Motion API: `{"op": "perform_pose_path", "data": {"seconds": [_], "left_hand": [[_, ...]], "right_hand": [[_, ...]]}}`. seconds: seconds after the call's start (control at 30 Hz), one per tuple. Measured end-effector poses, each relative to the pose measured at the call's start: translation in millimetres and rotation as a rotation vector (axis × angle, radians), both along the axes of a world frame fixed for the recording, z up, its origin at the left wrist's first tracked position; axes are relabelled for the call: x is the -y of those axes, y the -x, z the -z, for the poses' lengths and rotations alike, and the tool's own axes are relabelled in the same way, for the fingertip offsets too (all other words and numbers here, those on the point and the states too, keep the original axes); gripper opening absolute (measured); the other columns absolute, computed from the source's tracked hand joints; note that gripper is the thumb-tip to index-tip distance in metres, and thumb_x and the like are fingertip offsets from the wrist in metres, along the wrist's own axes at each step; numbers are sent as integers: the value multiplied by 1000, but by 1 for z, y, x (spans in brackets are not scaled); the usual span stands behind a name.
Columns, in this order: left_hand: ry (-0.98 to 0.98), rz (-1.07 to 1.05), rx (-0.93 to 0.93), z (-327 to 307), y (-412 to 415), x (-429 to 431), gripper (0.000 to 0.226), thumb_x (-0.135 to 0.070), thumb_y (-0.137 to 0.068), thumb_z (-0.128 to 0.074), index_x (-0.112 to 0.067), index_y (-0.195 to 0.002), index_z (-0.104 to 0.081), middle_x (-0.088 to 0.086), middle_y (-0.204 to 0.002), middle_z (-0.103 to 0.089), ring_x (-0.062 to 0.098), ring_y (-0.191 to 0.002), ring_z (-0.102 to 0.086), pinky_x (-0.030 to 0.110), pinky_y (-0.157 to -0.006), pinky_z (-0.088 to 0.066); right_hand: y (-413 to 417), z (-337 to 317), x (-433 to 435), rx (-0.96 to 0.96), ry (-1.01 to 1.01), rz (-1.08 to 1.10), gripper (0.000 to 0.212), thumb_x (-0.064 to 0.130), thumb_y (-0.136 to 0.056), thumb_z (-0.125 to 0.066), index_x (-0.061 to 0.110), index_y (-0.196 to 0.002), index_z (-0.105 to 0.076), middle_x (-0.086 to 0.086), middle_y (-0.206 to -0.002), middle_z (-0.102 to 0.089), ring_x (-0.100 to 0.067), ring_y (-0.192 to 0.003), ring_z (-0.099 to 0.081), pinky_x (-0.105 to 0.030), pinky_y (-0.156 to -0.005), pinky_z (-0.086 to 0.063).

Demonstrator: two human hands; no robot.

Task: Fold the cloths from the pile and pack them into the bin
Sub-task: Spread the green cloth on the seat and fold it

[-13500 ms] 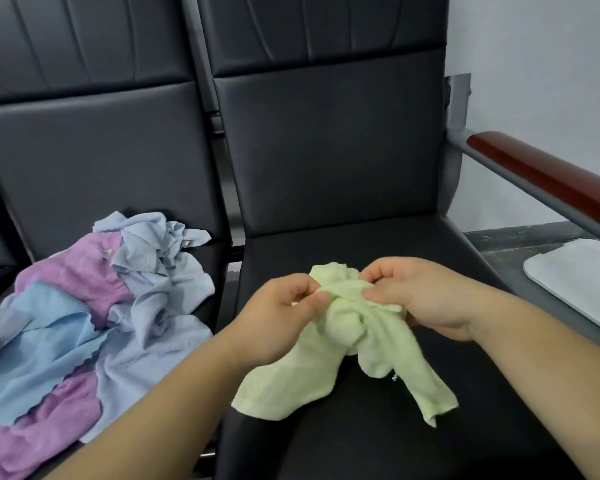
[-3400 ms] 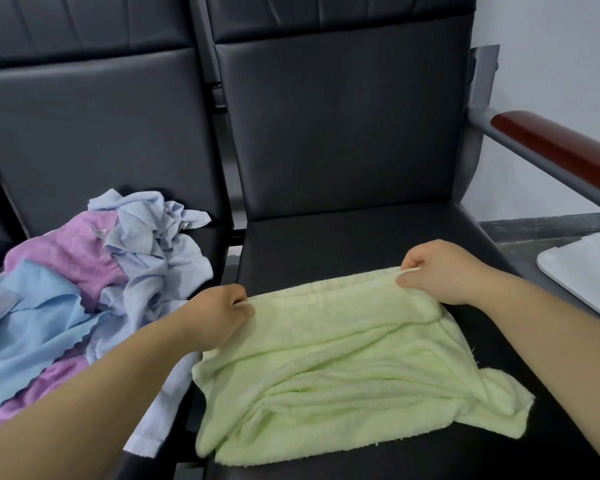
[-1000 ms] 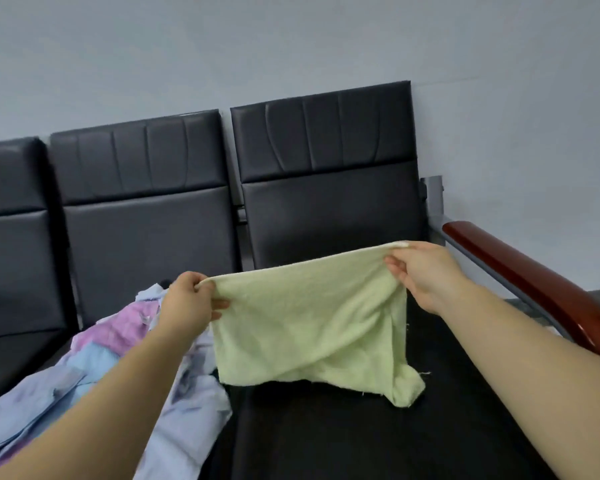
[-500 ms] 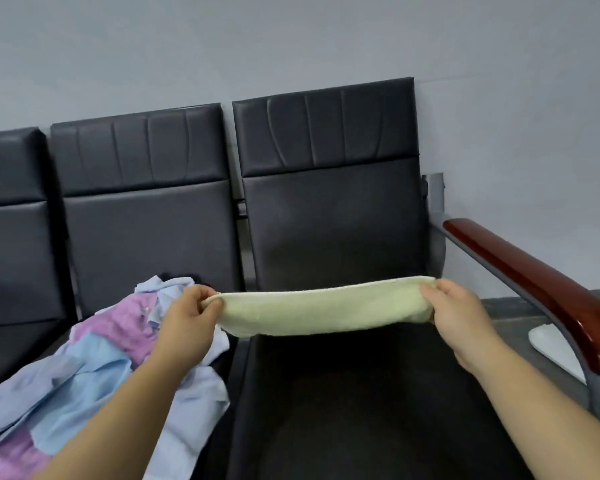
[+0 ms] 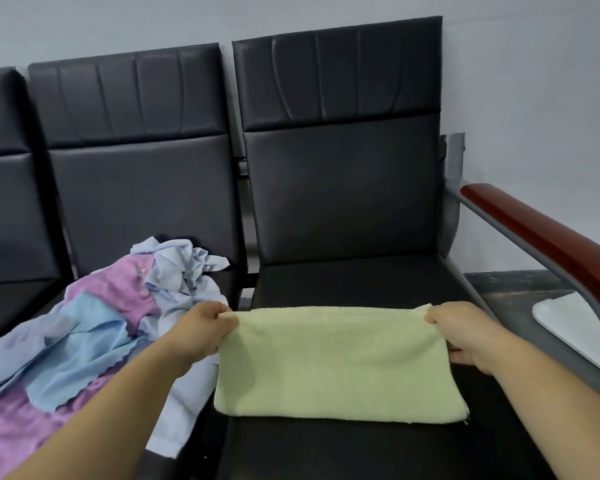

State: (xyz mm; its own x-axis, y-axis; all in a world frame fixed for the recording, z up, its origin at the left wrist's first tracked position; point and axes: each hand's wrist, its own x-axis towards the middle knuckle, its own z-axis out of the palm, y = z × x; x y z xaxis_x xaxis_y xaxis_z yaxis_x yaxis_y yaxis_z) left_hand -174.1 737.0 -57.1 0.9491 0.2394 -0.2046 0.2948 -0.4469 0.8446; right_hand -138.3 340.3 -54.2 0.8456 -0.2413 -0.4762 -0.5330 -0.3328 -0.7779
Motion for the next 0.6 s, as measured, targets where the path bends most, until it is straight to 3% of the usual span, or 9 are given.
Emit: {"op": "perform_pose_path", "data": {"seconds": [0.07, 0.1, 0.17, 0.2, 0.37, 0.6], "left_hand": [[-85, -14, 17, 3, -13, 4, 19, -27, -86, -56, -9, -82, -59, 2, -74, -54, 20, -71, -51, 36, -70, -49], [-127, -19, 29, 5, -21, 7, 18, -29, -86, -54, -13, -81, -58, 1, -73, -54, 20, -70, -49, 35, -69, -47], [-199, -27, 41, 10, -35, 13, 15, -25, -92, -51, -15, -82, -56, 0, -73, -53, 19, -68, -48, 30, -64, -42], [-238, -29, 43, 13, -43, 14, 15, -24, -94, -49, -15, -84, -56, 1, -73, -54, 19, -67, -47, 29, -61, -40], [-416, 13, 38, 35, -72, 22, 16, -23, -100, -44, -12, -93, -53, 2, -75, -54, 17, -64, -45, 28, -53, -35], [-479, 41, 110, 68, -92, 23, 20, -22, -104, -38, -17, -86, -43, 8, -83, -59, 18, -70, -49, 35, -62, -36]], "right_hand": [[-12, 8, -1, 15, 101, -20, 15, 14, -97, -55, 9, -103, -67, -17, -103, -72, -36, -99, -69, -49, -89, -60], [-19, 11, -2, 31, 180, -37, 16, 14, -95, -54, 7, -99, -67, -17, -99, -71, -36, -94, -69, -43, -81, -60], [-28, 17, -5, 64, 306, -70, 19, 14, -94, -51, 3, -93, -67, -15, -89, -67, -33, -78, -63, -35, -62, -47], [-31, 19, -6, 81, 341, -84, 20, 14, -94, -50, 3, -91, -66, -14, -87, -65, -31, -74, -58, -34, -59, -42], [-47, 32, -9, 186, 472, -117, 24, 19, -100, -50, 5, -81, -56, -10, -84, -58, -24, -73, -52, -32, -57, -34], [-63, 49, -9, 197, 578, -149, 18, 17, -99, -47, 8, -86, -54, -8, -88, -58, -22, -74, -53, -32, -55, -33]]}}
